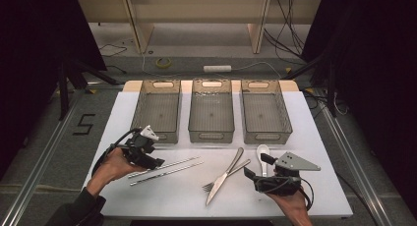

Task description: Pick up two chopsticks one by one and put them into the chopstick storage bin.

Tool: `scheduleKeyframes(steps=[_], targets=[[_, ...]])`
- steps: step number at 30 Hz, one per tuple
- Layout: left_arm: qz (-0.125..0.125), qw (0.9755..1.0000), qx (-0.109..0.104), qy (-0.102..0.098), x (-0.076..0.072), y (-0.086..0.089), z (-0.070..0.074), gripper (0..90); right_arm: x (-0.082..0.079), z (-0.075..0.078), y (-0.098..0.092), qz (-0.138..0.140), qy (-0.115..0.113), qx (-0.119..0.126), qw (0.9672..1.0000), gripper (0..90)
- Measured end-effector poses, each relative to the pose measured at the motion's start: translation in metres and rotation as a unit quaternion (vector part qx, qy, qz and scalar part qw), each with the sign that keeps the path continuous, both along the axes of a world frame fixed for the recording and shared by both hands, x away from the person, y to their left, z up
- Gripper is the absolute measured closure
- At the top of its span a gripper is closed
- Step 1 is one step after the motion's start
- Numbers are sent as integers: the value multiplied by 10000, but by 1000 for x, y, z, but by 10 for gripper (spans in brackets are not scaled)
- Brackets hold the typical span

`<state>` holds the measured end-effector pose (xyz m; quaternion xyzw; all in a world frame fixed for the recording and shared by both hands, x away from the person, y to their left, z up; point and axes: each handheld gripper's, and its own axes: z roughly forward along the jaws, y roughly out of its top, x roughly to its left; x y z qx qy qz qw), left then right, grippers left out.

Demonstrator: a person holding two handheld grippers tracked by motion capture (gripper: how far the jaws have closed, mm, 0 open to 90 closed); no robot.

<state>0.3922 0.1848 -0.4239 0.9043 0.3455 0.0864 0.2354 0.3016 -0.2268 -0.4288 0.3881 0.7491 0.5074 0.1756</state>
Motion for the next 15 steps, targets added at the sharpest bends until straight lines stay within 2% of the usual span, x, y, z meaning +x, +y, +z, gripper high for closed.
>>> scheduleKeyframes(steps=[3,6,10,15], targets=[[-62,9997,166,143,4,-2,-5,408,0,0,1,8,25,-3,10000,233],[-140,9985,440,278,8,-3,-8,436,0,-1,1,16,60,-28,10000,232],[-149,9976,540,418,11,-4,-14,470,0,-1,2,35,84,-27,10000,235],[-292,9948,801,550,13,-5,-21,526,0,-1,2,68,95,-54,9999,237]])
